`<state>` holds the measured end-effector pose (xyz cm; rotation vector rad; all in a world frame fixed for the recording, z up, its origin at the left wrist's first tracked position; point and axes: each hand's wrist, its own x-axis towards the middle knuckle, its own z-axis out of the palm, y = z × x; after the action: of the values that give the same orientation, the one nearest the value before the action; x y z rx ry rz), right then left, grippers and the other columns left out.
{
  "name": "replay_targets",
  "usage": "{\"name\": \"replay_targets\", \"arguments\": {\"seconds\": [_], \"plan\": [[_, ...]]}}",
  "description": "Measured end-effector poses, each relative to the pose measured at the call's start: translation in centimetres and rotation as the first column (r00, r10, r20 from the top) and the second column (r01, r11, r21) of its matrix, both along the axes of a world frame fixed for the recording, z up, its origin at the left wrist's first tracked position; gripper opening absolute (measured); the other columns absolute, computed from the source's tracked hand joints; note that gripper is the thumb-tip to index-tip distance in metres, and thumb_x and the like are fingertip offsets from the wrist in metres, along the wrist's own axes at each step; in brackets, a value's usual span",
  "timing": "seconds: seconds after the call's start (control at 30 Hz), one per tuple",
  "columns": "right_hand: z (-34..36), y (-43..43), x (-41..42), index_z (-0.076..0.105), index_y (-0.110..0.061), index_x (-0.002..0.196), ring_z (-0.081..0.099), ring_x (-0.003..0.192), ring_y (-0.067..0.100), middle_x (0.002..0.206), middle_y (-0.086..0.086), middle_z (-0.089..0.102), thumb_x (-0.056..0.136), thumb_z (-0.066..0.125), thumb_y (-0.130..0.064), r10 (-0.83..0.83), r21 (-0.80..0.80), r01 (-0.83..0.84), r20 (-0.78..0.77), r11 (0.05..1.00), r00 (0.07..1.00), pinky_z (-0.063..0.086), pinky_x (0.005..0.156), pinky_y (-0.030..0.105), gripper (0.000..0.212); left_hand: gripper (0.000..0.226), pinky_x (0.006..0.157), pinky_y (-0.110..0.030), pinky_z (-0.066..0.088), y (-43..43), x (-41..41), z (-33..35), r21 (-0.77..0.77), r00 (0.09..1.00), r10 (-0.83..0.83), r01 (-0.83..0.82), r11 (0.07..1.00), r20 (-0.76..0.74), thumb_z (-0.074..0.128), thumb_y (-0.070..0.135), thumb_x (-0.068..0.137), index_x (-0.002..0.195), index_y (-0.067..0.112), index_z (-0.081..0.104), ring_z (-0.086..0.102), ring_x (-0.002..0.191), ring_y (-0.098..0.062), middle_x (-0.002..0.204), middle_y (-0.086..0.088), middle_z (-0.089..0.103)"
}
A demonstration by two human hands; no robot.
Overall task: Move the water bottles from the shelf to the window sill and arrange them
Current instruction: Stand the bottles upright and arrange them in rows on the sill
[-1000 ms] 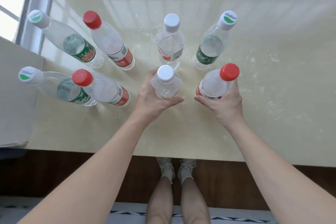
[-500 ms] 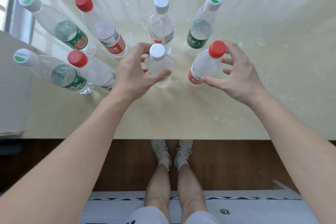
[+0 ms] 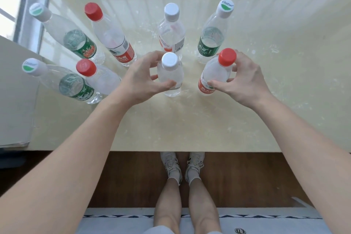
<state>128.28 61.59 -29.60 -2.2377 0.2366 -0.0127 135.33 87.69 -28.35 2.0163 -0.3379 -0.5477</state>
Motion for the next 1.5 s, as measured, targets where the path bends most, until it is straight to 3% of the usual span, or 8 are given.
{"name": "replay_targets", "arguments": {"seconds": [0.1, 0.33, 0.63, 0.8, 1.0, 1.1, 1.23, 1.5], "plan": [[0.0, -0.3, 0.1, 0.061, -0.024, 0.119, 0.058, 0.099, 0.02, 0.11, -0.002, 0.063, 0.066, 0.085, -0.033, 0.034, -0.018, -0.034, -0.013, 0.999, 0.999, 0.056, 0.084, 0.047, 0.059, 0.056, 0.077, -0.01, 0.05, 0.0, -0.1, -0.2, 0.0, 1.0, 0.011, -0.011, 1.0, 0.017, 0.086, 0.028, 0.074, 0.123, 0.028, 0.058, 0.056, 0.119, -0.008, 0.123, 0.007, 0.061], [0.0, -0.8, 0.4, 0.061, -0.023, 0.115, 0.058, 0.099, 0.018, 0.106, -0.006, 0.062, 0.062, 0.079, -0.046, 0.064, -0.055, -0.065, -0.019, 0.996, 0.998, 0.057, 0.082, 0.045, 0.061, 0.053, 0.074, -0.004, 0.046, -0.1, 0.1, 0.0, -0.002, 1.0, 0.008, -0.007, 1.0, 0.018, 0.085, 0.024, 0.076, 0.123, 0.024, 0.059, 0.057, 0.118, -0.003, 0.121, 0.008, 0.063], [-0.1, -0.4, 0.6, 0.06, -0.025, 0.111, 0.058, 0.093, 0.022, 0.102, -0.003, 0.062, 0.058, 0.072, -0.059, 0.052, -0.172, -0.057, -0.037, 0.983, 0.998, 0.052, 0.08, 0.045, 0.064, 0.054, 0.08, -0.007, 0.049, 0.0, -0.2, 0.2, -0.028, 1.0, 0.017, -0.017, 0.999, 0.005, 0.084, 0.022, 0.077, 0.124, 0.024, 0.059, 0.055, 0.12, -0.001, 0.121, 0.01, 0.063], [-0.3, -0.5, 0.3, 0.058, -0.034, 0.12, 0.058, 0.097, 0.017, 0.11, -0.009, 0.06, 0.053, 0.07, -0.066, 0.043, -0.174, -0.055, -0.073, 0.983, 0.996, 0.053, 0.08, 0.045, 0.075, 0.062, 0.094, -0.022, 0.051, 0.1, -0.4, 0.2, -0.01, 1.0, -0.001, 0.001, 1.0, 0.02, 0.086, 0.022, 0.074, 0.128, 0.027, 0.056, 0.053, 0.123, -0.003, 0.123, 0.013, 0.06], [0.6, -2.0, -1.8, 0.036, -0.035, 0.146, 0.057, 0.117, 0.017, 0.133, -0.007, 0.051, 0.054, 0.079, -0.063, 0.014, -0.204, -0.053, -0.187, 0.977, 0.982, 0.052, 0.091, 0.047, 0.105, 0.091, 0.103, -0.037, 0.046, 1.6, -1.9, 1.7, 0.242, 0.975, -0.131, 0.086, 0.967, 0.177, 0.087, 0.03, 0.07, 0.145, 0.028, 0.036, 0.045, 0.129, -0.006, 0.136, 0.012, 0.048], [2.1, -2.7, -5.2, 0.04, -0.025, 0.146, 0.057, 0.119, 0.025, 0.132, 0.0, 0.053, 0.067, 0.083, -0.047, -0.044, -0.312, -0.029, -0.227, 0.95, 0.973, 0.05, 0.095, 0.046, 0.093, 0.095, 0.098, -0.034, 0.046, 3.9, -5.3, 3.9, 0.447, 0.942, -0.204, 0.067, 0.892, 0.266, 0.085, 0.037, 0.071, 0.149, 0.029, 0.031, 0.05, 0.121, -0.015, 0.139, 0.005, 0.046], [4.0, -1.3, -10.8, 0.054, -0.014, 0.135, 0.061, 0.109, 0.033, 0.119, 0.007, 0.06, 0.072, 0.084, -0.032, -0.013, -0.435, -0.069, -0.184, 0.898, 0.983, 0.051, 0.087, 0.043, 0.072, 0.087, 0.094, -0.038, 0.053, 8.5, -10.3, 6.8, 0.535, 0.922, -0.207, 0.0, 0.845, 0.327, 0.083, 0.037, 0.072, 0.146, 0.025, 0.039, 0.051, 0.125, -0.018, 0.142, 0.005, 0.047], [6.1, 11.0, -10.3, 0.058, -0.016, 0.13, 0.062, 0.105, 0.025, 0.121, -0.001, 0.06, 0.077, 0.08, -0.03, 0.177, -0.34, -0.216, -0.141, 0.915, 0.974, 0.053, 0.079, 0.037, 0.059, 0.069, 0.085, -0.039, 0.057, 19.1, -12.8, 8.0, 0.659, 0.934, -0.145, -0.114, 0.744, 0.325, 0.08, 0.041, 0.075, 0.135, 0.021, 0.052, 0.055, 0.121, -0.019, 0.133, 0.003, 0.057]]}}
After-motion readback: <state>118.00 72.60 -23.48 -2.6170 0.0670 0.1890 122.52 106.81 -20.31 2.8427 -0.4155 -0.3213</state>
